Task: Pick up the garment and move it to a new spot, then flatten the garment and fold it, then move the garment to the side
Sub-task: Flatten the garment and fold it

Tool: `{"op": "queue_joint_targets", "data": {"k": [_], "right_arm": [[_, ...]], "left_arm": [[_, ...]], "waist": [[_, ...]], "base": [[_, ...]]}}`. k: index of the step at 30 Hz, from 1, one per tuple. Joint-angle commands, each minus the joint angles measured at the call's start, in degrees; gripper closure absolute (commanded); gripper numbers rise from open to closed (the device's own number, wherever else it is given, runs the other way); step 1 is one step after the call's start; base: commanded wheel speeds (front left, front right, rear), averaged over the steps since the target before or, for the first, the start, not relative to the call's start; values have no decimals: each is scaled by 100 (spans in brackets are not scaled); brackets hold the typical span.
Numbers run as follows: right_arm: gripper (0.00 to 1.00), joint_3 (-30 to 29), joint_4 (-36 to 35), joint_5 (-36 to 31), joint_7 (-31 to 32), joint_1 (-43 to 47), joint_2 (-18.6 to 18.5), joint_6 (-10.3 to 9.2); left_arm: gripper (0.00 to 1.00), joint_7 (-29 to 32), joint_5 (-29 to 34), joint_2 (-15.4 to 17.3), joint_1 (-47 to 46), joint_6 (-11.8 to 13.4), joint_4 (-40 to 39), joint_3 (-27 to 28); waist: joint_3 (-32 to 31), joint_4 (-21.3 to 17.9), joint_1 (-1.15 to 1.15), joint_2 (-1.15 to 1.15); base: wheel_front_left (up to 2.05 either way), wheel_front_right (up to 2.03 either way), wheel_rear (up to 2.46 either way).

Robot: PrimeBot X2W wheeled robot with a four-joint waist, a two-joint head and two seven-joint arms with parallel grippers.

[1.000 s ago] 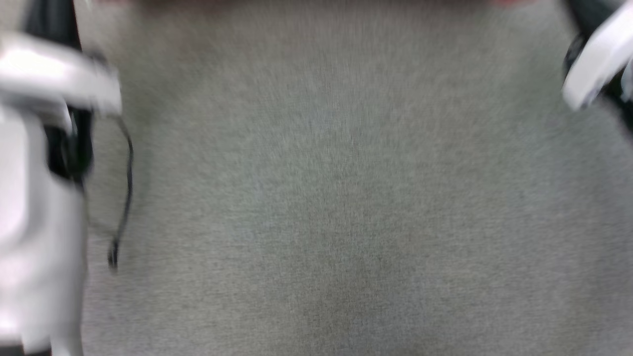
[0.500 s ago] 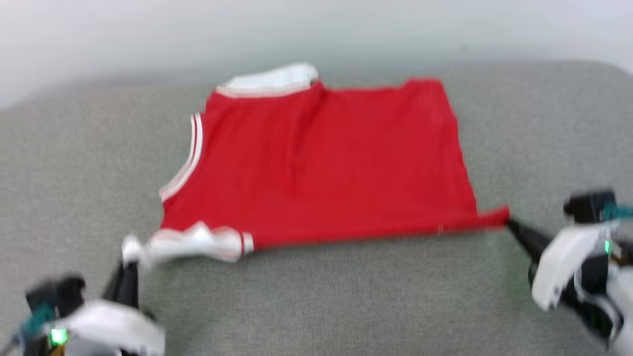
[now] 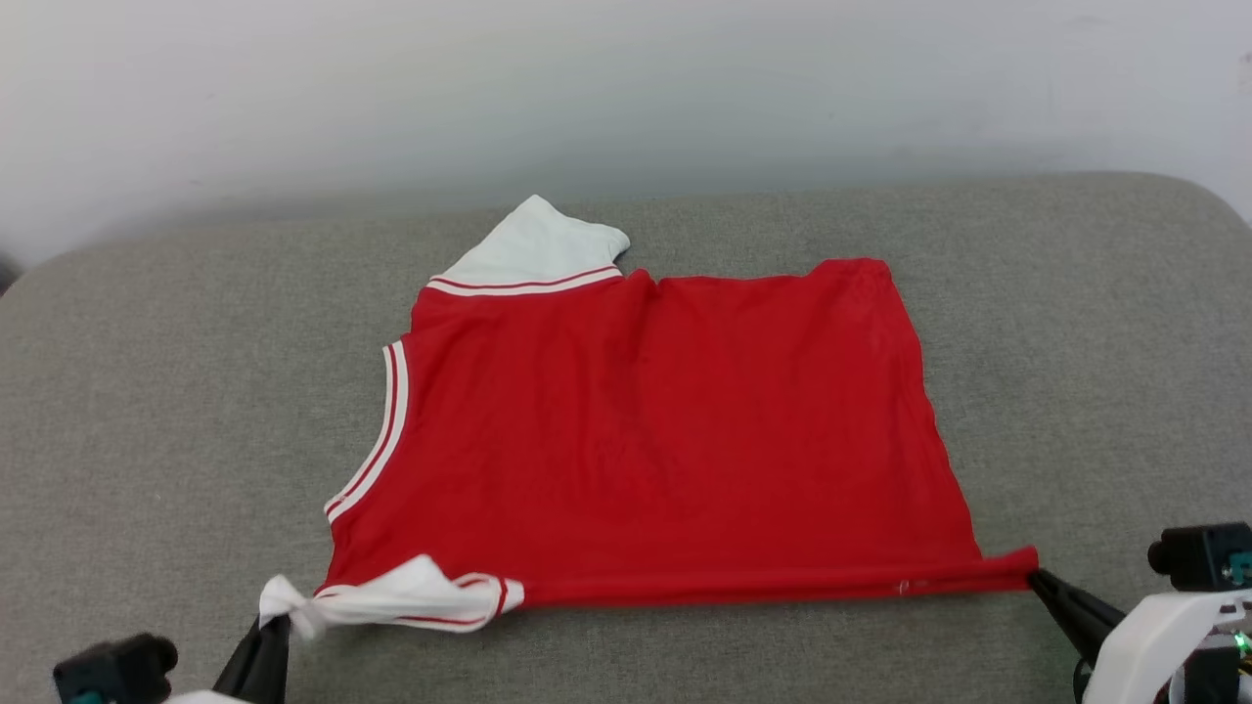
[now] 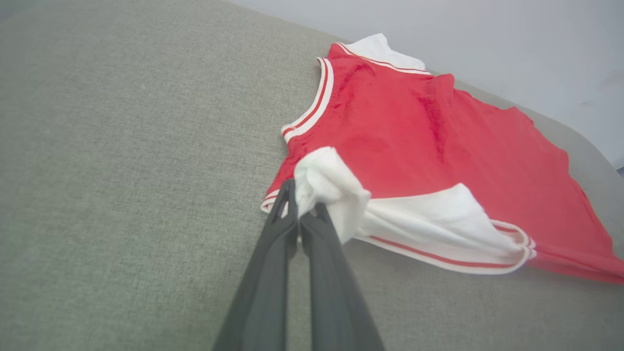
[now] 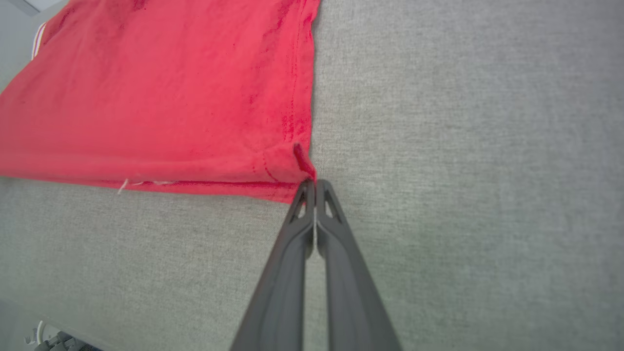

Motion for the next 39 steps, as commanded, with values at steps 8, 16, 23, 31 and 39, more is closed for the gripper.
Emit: {"op": "queue_joint_targets", "data": {"k": [8, 16, 23, 31, 39], "right_arm": [[100, -509, -362, -761, 655, -836, 513, -12], [100, -245, 178, -957, 805, -1969, 684, -12], [71, 199, 1006, -992, 581, -2511, 700, -12], [0, 681, 1580, -606, -179, -2695, 724, -12], [0, 610, 1354, -782, -1505, -2224, 531, -11]], "left_arm": [[100, 24, 97, 169, -1400, -205, 239, -183], [100, -151, 145, 188, -2353, -385, 758, -278], [100, -88, 32, 71, -3007, -621, 1616, -506], [0, -15, -87, 98, -3380, -815, 2508, -594], [0, 211, -138, 450, -3240, -895, 2571, -533]], "waist": [[568, -7, 2, 0], [1172, 0, 2, 0], [1484, 51, 2, 0], [1264, 6, 2, 0], [547, 22, 2, 0]], "base": [[0, 0, 0], [0, 0, 0], [0, 0, 0], [0, 0, 0], [0, 0, 0]]}}
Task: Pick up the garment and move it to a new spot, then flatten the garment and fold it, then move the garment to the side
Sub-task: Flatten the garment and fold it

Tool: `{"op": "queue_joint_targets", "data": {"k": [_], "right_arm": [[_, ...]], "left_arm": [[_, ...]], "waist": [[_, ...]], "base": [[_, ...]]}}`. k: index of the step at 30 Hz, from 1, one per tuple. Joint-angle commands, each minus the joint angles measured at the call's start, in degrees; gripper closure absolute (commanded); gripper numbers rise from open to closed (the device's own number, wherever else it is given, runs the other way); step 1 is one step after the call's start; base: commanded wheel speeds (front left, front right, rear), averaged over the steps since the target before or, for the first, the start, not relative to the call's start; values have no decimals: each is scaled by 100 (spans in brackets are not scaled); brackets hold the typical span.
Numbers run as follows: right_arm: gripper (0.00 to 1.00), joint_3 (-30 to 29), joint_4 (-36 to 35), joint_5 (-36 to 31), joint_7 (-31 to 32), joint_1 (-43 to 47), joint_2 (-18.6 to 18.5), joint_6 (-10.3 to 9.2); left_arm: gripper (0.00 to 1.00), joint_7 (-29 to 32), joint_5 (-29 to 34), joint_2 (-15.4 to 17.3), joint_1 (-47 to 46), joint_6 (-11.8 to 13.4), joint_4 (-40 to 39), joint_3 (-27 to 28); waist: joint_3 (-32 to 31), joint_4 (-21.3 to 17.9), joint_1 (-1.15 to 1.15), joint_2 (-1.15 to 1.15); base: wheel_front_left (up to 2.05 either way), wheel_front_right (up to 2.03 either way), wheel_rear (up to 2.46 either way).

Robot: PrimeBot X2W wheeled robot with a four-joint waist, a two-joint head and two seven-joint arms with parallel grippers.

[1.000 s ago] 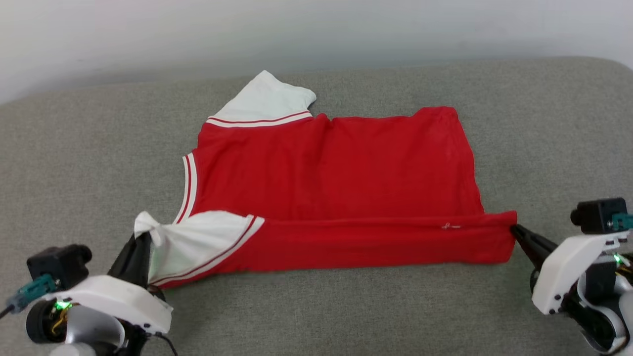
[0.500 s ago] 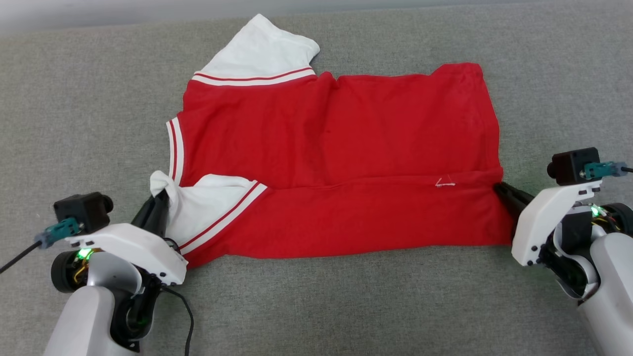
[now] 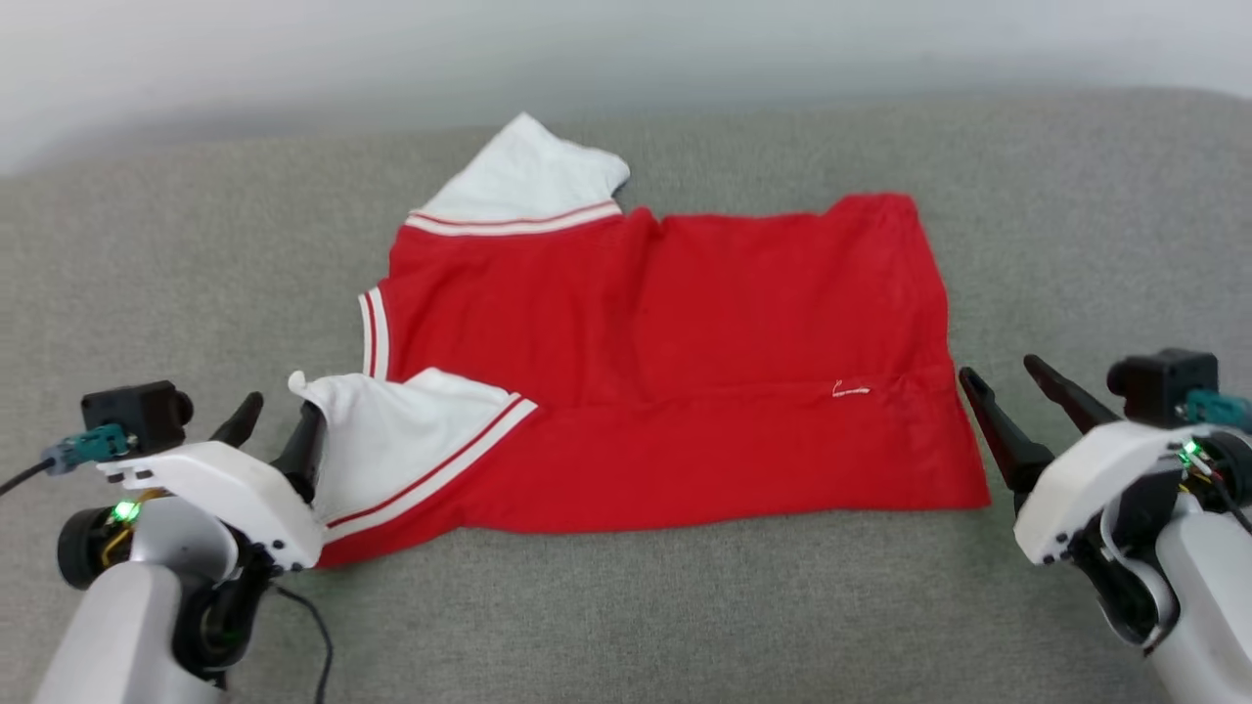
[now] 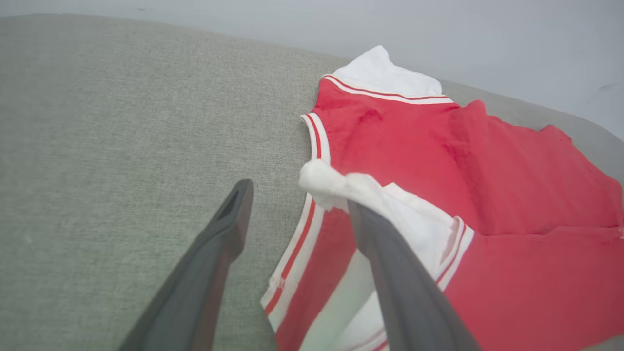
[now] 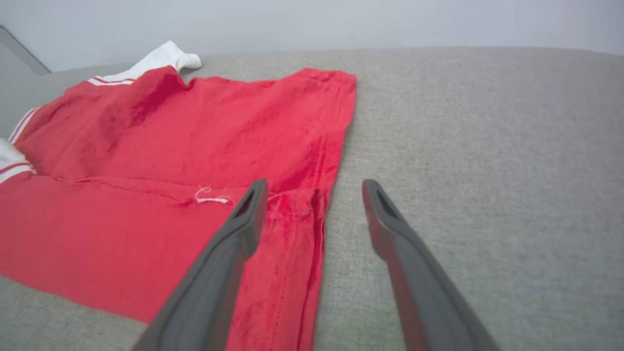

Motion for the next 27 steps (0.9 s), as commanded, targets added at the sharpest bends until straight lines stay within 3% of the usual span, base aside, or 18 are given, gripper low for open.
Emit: {"op": "queue_joint_targets", "data": {"k": [1, 7, 12, 17, 23, 27], "right_arm": [[0, -75, -113, -97, -205, 174, -23, -6], [0, -553, -689, -543, -644, 841, 129, -6], [0, -947, -1316, -887, -467, 1339, 386, -6], [0, -1197, -1919, -1096, -188, 1627, 653, -6], [0, -1349, -2334, -1189, -5, 1660, 868, -6], [0, -1403, -2399, -1168, 42, 1595, 915, -6]], "left_arm": [[0, 141, -48, 115, 94, -18, -55, 23], [0, 1097, -205, 625, 265, -81, -314, -16], [0, 2300, -439, 1074, 388, -127, -550, -172], [0, 3466, -678, 1397, 483, 77, -687, -286], [0, 4215, -912, 1484, 539, 335, -722, -305], [0, 4348, -1012, 1412, 535, 407, -680, -329]], "waist": [[-331, -12, 0, 0], [-820, -137, 0, 0], [-936, -341, 0, 0], [-719, -566, 0, 0], [-223, -800, 0, 0], [-23, -857, 0, 0]], "base": [[0, 0, 0], [0, 0, 0], [0, 0, 0], [0, 0, 0], [0, 0, 0], [0, 0, 0]]}}
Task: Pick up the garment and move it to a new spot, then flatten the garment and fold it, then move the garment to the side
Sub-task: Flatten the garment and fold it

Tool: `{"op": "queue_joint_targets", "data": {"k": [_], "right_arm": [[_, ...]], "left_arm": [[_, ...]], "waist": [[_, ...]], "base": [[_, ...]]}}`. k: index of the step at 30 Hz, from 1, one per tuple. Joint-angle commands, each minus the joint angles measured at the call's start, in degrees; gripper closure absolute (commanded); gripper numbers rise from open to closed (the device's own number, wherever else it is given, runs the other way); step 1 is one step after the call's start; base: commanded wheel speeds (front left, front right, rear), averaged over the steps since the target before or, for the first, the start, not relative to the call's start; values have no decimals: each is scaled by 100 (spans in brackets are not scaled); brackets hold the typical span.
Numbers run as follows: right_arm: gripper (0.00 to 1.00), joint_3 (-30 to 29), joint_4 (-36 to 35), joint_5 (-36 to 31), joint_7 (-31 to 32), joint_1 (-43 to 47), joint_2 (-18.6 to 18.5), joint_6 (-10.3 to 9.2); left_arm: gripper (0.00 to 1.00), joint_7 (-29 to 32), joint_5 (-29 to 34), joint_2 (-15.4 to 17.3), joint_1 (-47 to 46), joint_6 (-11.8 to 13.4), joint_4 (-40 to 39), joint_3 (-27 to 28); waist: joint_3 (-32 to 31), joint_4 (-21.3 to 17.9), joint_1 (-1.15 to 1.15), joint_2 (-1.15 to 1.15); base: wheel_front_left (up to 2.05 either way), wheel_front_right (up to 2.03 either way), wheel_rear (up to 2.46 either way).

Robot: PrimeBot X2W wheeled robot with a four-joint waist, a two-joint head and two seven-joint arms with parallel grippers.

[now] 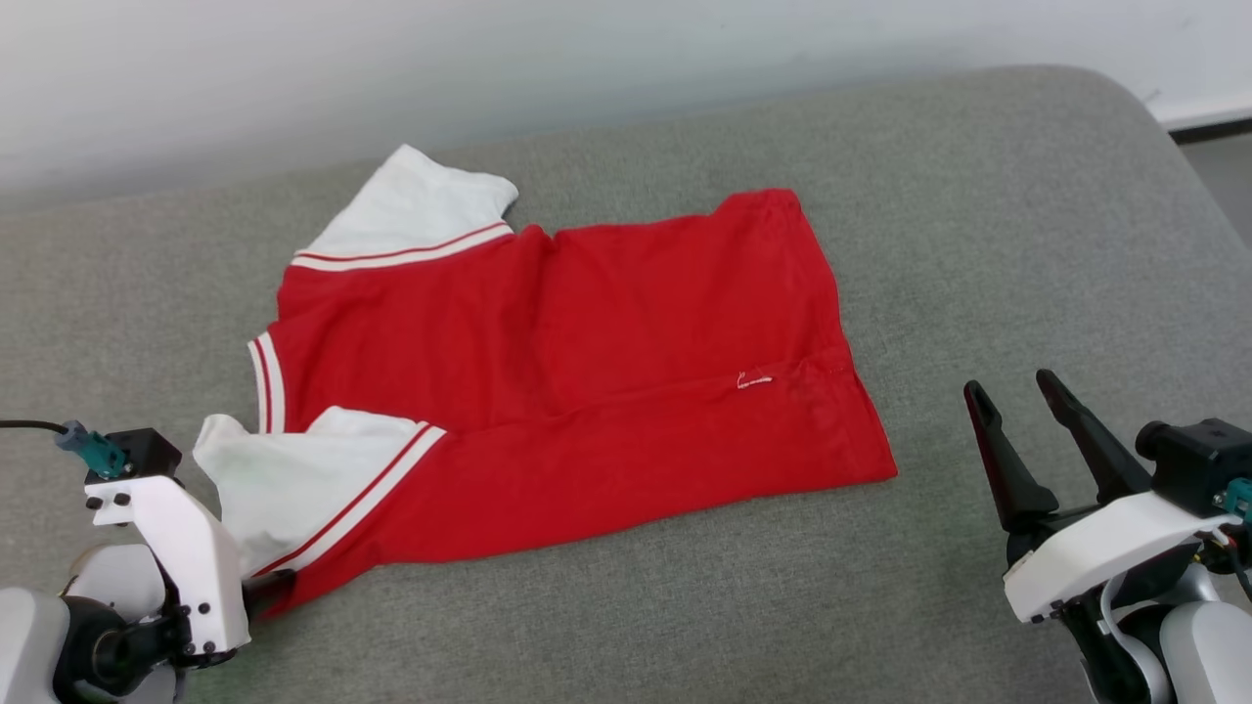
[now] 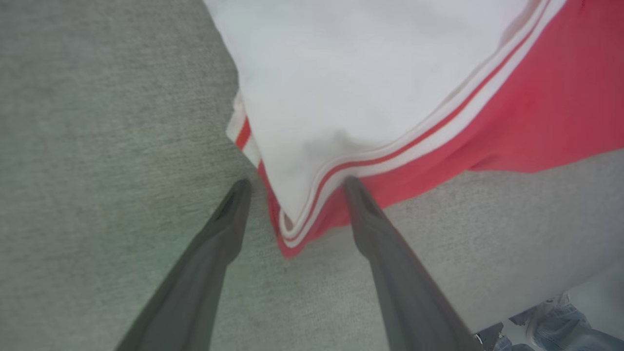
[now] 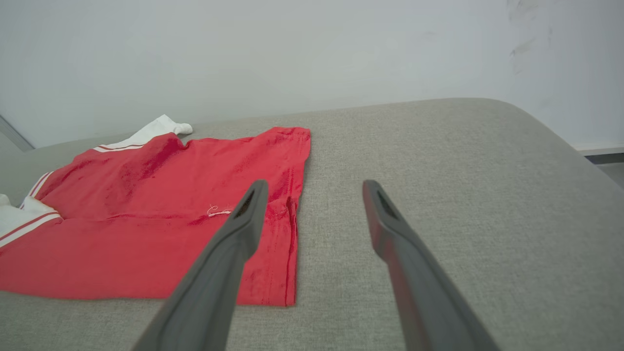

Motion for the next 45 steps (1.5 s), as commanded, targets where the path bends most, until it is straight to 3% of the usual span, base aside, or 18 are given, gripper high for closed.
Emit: {"op": "queue_joint_targets", "data": {"k": [1, 2, 5, 14, 17, 23, 28, 38, 39, 40, 45], "right_arm": [[0, -21, -35, -12, -14, -65, 25, -6], [0, -38, -27, -10, 11, -88, 22, -6], [0, -100, -46, 26, 68, -154, -44, -6], [0, -195, -55, 520, 815, -366, -393, -6], [0, -220, 40, 836, 1423, -514, -573, -6], [0, -124, 518, 1236, 3301, -1026, -809, -6], [0, 41, 1076, 1287, 4339, -1459, -682, -6], [0, 543, 2446, 1359, 4853, -1867, -305, -6], [53, 609, 2514, 1393, 4859, -1873, -283, -6], [100, 659, 2568, 1419, 4850, -1889, -265, -5], [100, 791, 2598, 1535, 4780, -2034, -406, -5]], "left_arm": [[0, 20, -45, -57, 28, 28, 43, -13], [0, 59, -84, -105, 26, 53, 97, -30], [99, 37, -154, -336, 19, 76, 240, -100], [100, -333, -187, -570, -214, -132, 612, -166], [100, -464, -190, -574, -344, -234, 642, -139], [100, -509, -164, -450, -588, -287, 313, -80], [100, -415, -86, -442, -769, -228, -126, -159], [100, -453, 19, -546, -881, -140, -519, -304], [100, -459, 26, -543, -855, -142, -510, -312], [100, -479, 26, -546, -825, -142, -496, -313], [100, -527, -25, -561, -725, -134, -432, -303]], "waist": [[182, -92, 0, 0], [220, -98, 0, 0], [294, -93, 0, 0], [280, 90, 0, 0], [227, 181, 0, 0], [186, 403, 0, 0], [391, 651, 0, 0], [696, 895, 0, 0], [695, 896, 0, 0], [679, 892, 0, 0], [574, 848, 0, 0]], "base": [[0, 0, 0], [0, 0, 0], [0, 0, 0], [0, 0, 0], [0, 0, 0], [0, 0, 0], [0, 0, 0], [0, 0, 0], [0, 0, 0], [0, 0, 0], [0, 0, 0]]}}
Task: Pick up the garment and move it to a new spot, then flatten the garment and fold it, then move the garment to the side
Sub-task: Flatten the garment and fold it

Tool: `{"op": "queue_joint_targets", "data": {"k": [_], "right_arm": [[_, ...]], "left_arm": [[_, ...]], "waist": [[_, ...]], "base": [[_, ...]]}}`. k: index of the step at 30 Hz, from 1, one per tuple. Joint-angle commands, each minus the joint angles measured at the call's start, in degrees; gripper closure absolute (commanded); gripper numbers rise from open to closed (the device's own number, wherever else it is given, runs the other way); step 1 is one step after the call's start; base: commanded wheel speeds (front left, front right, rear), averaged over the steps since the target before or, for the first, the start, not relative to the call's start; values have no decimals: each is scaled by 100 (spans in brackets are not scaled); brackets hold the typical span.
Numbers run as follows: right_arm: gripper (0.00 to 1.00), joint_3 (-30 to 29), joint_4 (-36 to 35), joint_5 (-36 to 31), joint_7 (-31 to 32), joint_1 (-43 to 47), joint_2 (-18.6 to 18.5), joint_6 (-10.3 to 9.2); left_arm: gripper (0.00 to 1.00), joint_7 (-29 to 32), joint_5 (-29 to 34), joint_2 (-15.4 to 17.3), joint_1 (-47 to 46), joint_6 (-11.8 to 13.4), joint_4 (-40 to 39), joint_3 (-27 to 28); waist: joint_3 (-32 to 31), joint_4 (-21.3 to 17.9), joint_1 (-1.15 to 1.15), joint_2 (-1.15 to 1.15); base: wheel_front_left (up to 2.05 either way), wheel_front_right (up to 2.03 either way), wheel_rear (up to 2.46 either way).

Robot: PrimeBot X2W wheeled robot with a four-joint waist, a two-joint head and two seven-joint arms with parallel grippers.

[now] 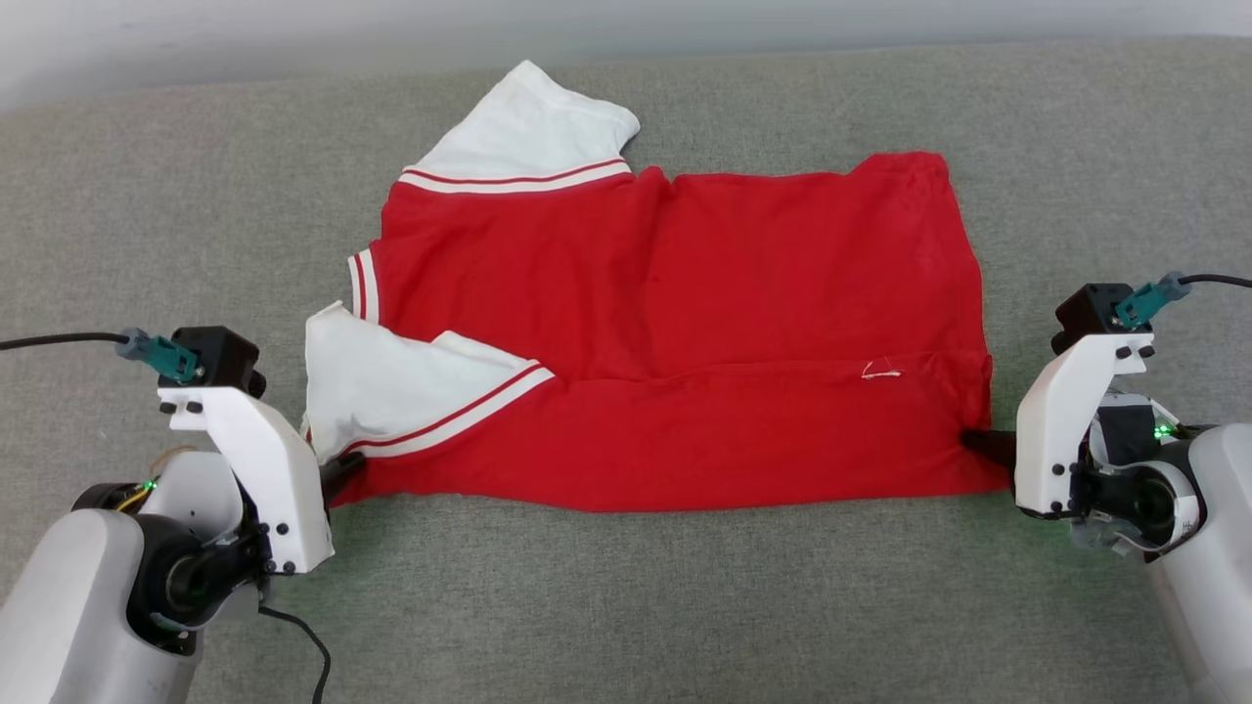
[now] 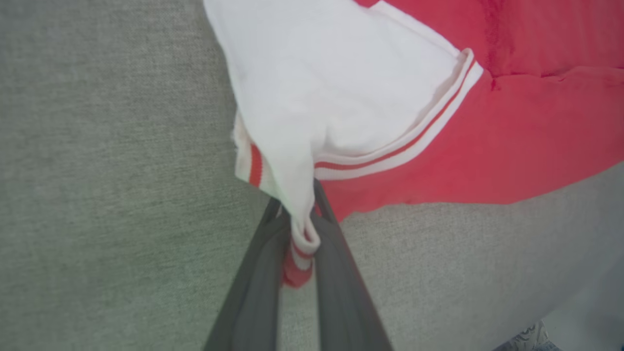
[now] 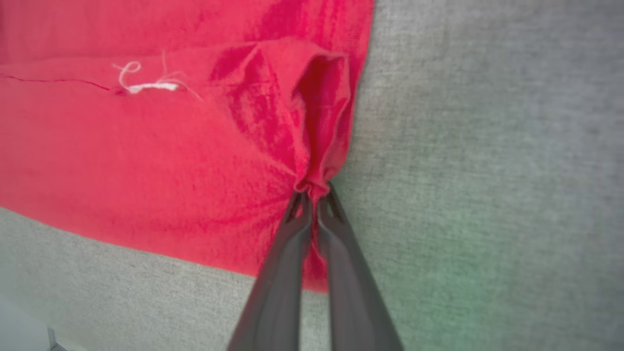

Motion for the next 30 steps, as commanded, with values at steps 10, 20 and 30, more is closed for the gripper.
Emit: {"op": "queue_joint_targets", "data": {"k": [10, 20, 30], "right_arm": [[100, 441, -430, 126, -251, 131, -349, -2], [100, 298, -783, 145, -51, 1079, -378, -3], [0, -58, -764, -70, -600, 1797, -67, -2]], "left_arm": [[100, -148, -127, -33, 310, -105, 151, -7], [100, -184, -402, -7, 1336, -11, -2, 86], [0, -537, -512, -301, 1665, 5, 268, 111]], "waist": [[-987, -52, 0, 0], [-1810, 11, 0, 0], [-1689, -13, 0, 0]], "base": [[0, 0, 0], [0, 0, 0], [0, 0, 0]]}}
